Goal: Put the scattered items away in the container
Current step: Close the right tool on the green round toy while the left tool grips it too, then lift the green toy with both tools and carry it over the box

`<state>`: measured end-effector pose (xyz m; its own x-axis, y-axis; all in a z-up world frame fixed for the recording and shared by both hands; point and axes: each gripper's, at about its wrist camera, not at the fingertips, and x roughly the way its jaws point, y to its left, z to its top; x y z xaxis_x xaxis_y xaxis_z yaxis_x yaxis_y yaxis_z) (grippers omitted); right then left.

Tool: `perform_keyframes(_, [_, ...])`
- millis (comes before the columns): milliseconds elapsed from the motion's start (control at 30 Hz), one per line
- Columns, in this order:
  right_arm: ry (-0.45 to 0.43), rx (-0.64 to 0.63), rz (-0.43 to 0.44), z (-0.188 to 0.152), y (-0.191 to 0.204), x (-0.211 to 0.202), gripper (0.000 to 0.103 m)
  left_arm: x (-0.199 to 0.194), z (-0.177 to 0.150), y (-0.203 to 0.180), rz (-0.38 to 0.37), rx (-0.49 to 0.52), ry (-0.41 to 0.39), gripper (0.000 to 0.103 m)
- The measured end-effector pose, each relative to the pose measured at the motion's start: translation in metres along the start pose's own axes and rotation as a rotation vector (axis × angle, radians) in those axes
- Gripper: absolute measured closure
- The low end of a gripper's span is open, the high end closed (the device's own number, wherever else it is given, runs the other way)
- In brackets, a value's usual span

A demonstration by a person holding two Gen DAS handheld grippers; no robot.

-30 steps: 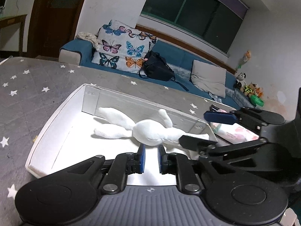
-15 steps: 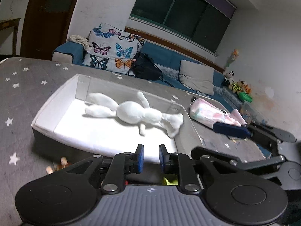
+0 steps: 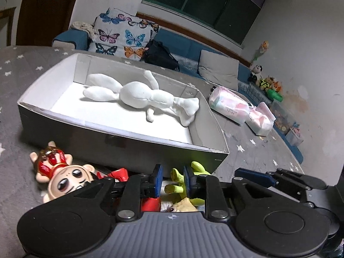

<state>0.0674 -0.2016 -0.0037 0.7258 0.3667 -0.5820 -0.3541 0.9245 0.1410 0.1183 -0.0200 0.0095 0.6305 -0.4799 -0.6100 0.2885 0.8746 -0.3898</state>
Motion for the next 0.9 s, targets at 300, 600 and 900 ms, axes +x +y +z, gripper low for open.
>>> perform_keyframes(300, [0.024, 0.078, 0.036, -0.003, -0.003, 0.02, 0.048, 0.01, 0.002, 0.007, -0.023, -0.05, 0.024, 0.077])
perform_keyframes(600, [0.051, 0.129, 0.05, -0.01, -0.004, 0.034, 0.054, 0.015, 0.005, 0.006, -0.044, -0.039, 0.046, 0.073])
perform_keyframes(900, [0.04, 0.163, 0.053, -0.012, -0.005, 0.033, 0.054, 0.018, 0.008, 0.003, -0.072, -0.037, 0.077, 0.072])
